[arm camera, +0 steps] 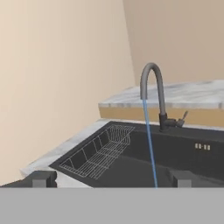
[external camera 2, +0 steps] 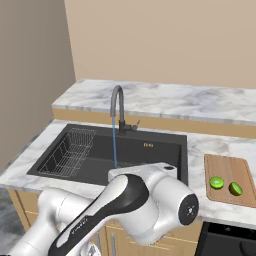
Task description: Pick the kiwi, kiwi from the sink and place them on the cutting board to airdry. Then turn off the sink faucet.
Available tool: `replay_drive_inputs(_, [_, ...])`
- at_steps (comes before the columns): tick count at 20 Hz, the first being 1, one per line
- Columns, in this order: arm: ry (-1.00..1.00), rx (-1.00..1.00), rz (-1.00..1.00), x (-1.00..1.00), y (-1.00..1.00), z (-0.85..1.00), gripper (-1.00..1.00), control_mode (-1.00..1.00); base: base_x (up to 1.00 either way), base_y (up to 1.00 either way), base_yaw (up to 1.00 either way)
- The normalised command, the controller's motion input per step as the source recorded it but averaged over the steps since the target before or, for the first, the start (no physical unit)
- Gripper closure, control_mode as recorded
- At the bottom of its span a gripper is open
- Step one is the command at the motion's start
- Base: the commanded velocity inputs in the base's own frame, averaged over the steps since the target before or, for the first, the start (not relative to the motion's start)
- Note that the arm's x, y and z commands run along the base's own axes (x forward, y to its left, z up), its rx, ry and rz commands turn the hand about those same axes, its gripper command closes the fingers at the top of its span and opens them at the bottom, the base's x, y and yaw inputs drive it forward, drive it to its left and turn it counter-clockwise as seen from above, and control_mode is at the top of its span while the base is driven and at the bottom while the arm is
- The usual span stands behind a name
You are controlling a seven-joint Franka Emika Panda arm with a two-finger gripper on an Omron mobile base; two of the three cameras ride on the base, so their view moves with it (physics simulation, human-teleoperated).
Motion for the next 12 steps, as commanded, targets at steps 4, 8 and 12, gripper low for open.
replay_drive_inputs(4, [-0.01, 0.02, 0.01, 0.10, 0.12, 0.00, -1.00, -1.00, 0.00, 0.00, 0.00])
replay_drive_inputs(8, [-0.07, -0.03, 0.00, 0.08, 0.14, 0.00, -1.00, -1.00, 0.00, 0.00, 0.00])
replay_drive_inputs(12, [-0.07, -0.09, 0.02, 0.23, 0.15, 0.00, -1.00, -1.00, 0.00, 0.00, 0.00])
